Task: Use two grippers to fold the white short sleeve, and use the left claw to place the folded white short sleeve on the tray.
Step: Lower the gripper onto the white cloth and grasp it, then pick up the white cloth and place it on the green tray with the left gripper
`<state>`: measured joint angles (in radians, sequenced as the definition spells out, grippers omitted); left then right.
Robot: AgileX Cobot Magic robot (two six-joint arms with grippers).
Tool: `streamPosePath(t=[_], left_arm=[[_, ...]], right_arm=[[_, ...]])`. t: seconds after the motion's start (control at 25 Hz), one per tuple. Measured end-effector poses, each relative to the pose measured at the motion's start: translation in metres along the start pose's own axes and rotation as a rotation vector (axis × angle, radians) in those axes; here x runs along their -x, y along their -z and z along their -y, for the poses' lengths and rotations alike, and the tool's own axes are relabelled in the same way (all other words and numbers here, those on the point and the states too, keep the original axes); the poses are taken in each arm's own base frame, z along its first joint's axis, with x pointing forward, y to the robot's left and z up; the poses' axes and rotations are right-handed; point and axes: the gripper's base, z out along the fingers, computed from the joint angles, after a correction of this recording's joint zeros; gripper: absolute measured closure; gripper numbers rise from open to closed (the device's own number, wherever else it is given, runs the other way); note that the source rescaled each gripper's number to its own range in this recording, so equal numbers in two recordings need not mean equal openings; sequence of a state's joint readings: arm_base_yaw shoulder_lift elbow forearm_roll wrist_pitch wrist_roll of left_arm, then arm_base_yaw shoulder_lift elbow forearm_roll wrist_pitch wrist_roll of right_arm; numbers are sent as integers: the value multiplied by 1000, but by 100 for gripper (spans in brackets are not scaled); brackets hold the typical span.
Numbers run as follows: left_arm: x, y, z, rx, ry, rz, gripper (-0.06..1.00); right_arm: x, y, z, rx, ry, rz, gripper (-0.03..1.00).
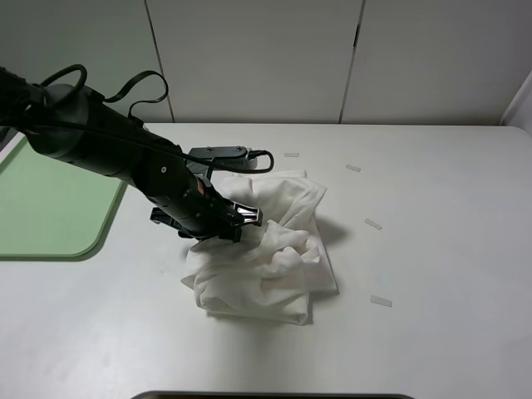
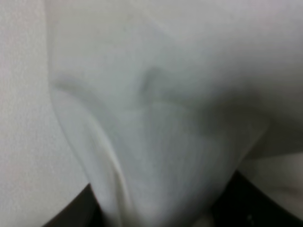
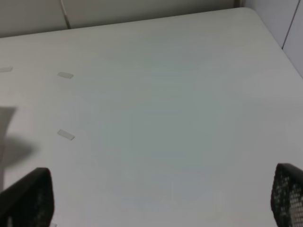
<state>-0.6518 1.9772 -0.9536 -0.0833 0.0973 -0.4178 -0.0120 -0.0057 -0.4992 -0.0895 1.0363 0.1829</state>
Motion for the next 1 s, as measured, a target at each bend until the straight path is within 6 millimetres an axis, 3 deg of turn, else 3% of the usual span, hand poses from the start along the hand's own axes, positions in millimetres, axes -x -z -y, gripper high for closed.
streamPosePath(t=[0.12,0.36,0.72,1.0], left_arm=[[0,0,0,0,0,0,54],[0,0,0,0,0,1,87],[2,5,0,-4,1,6,87],[11,28,-14,20,-11,-18,87]], right_arm=[[0,0,0,0,0,0,-3],[0,0,0,0,0,0,-3],[0,0,0,0,0,0,-3],[0,0,0,0,0,0,-3]])
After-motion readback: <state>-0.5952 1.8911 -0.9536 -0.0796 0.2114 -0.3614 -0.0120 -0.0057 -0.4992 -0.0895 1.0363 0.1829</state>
